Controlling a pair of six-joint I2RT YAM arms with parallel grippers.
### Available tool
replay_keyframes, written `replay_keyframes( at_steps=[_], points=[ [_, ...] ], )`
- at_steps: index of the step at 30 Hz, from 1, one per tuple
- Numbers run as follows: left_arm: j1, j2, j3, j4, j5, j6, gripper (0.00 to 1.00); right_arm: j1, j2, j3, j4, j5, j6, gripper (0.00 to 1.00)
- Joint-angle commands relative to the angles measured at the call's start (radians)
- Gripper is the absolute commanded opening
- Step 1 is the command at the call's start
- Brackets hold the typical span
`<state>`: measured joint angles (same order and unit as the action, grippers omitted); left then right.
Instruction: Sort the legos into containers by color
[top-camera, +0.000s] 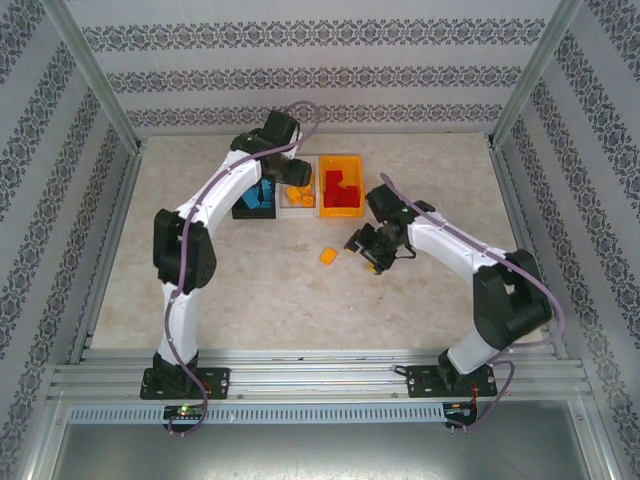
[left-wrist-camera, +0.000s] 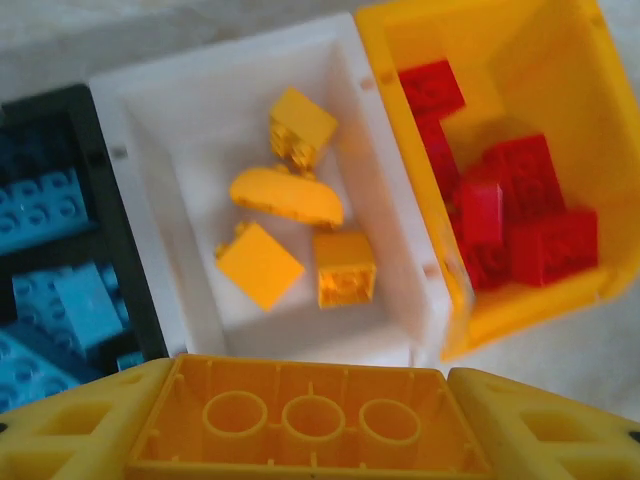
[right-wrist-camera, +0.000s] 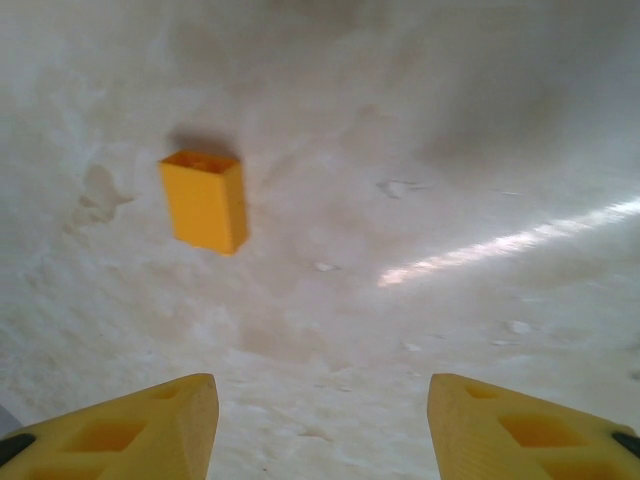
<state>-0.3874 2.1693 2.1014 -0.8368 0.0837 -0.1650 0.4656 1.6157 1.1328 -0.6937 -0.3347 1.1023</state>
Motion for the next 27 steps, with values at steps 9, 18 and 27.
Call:
replay_keyframes(
  at_steps=[9,18,27],
  points=[
    [0.033,0.174,0.178,-0.055,0.034,-0.080,0.87,0.060,0.305,0.385,-0.166,0.000,-0.089,0.64],
    [0.082,-0.090,0.052,-0.053,0.105,-0.139,0.92,0.094,0.516,0.610,-0.369,0.068,-0.138,0.65],
    [0.182,-0.470,-0.397,0.019,0.134,-0.132,0.93,0.130,0.605,0.673,-0.398,0.085,-0.090,0.65]
  ],
)
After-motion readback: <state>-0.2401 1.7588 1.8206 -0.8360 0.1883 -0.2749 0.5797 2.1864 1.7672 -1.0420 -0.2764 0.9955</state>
